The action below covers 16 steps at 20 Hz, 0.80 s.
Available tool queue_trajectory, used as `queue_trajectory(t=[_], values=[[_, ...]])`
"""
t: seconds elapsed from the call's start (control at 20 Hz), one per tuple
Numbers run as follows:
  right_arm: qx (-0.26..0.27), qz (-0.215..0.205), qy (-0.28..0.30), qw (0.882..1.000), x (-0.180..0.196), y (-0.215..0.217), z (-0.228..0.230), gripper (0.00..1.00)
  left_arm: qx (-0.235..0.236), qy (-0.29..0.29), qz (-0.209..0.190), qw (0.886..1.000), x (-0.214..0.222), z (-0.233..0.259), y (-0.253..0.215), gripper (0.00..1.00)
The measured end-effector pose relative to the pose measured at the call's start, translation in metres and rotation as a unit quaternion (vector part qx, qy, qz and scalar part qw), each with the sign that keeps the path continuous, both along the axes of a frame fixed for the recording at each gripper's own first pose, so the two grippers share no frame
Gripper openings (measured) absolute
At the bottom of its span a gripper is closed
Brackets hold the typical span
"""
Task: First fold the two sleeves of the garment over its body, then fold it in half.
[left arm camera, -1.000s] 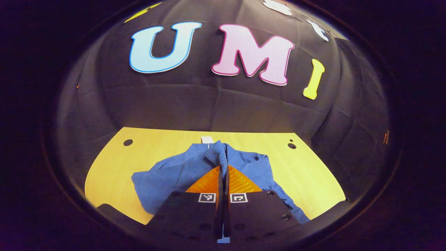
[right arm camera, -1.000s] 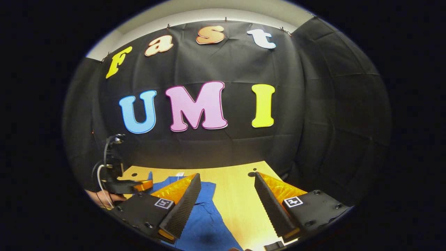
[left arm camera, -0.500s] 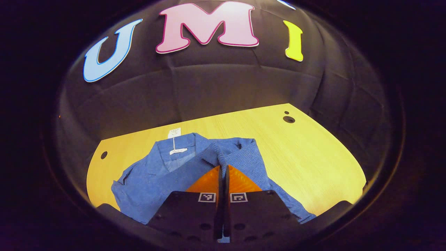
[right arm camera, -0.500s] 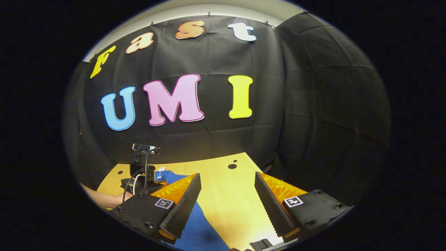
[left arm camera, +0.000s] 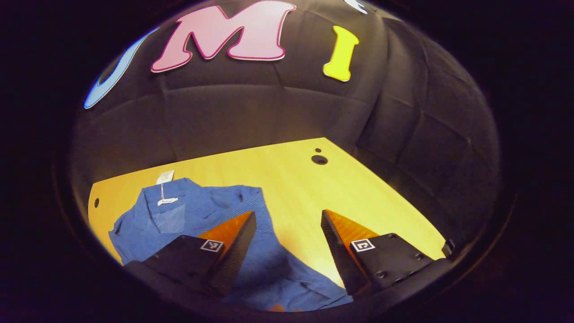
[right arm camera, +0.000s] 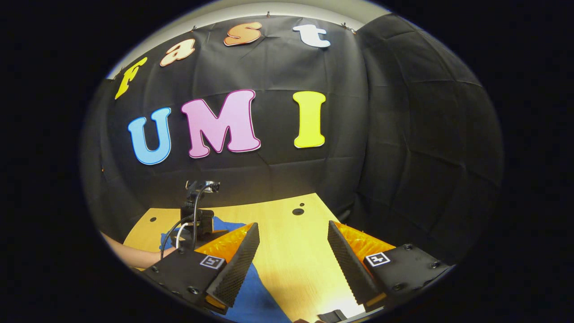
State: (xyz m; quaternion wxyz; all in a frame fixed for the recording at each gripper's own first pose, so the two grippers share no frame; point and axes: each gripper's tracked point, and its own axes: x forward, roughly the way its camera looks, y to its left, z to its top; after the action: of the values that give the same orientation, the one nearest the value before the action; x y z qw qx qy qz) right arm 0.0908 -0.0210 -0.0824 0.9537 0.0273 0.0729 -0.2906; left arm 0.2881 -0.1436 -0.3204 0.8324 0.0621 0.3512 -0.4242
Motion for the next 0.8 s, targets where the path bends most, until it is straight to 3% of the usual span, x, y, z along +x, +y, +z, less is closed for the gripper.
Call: queue_trajectory(t=[0.15,0.3,0.6,0.8], values=[[-0.004,0.009,0.001,1.000,0.005,0.003,-0.001,0.98,-0.026,-0.033,-0.011,0.999,-0.010,0.032,0.005,0.84],[0.000,0.018,0.003,1.000,0.011,0.008,-0.007,0.98,-0.031,-0.051,0.009,0.998,-0.017,0.055,0.042,0.84],[-0.005,0.047,0.013,0.999,0.017,0.028,-0.024,0.98,-0.007,-0.105,0.076,0.992,-0.031,0.077,0.150,0.84],[0.001,0.078,0.014,0.997,0.023,0.054,-0.044,0.98,0.012,-0.101,0.160,0.982,-0.071,0.078,0.234,0.84]])
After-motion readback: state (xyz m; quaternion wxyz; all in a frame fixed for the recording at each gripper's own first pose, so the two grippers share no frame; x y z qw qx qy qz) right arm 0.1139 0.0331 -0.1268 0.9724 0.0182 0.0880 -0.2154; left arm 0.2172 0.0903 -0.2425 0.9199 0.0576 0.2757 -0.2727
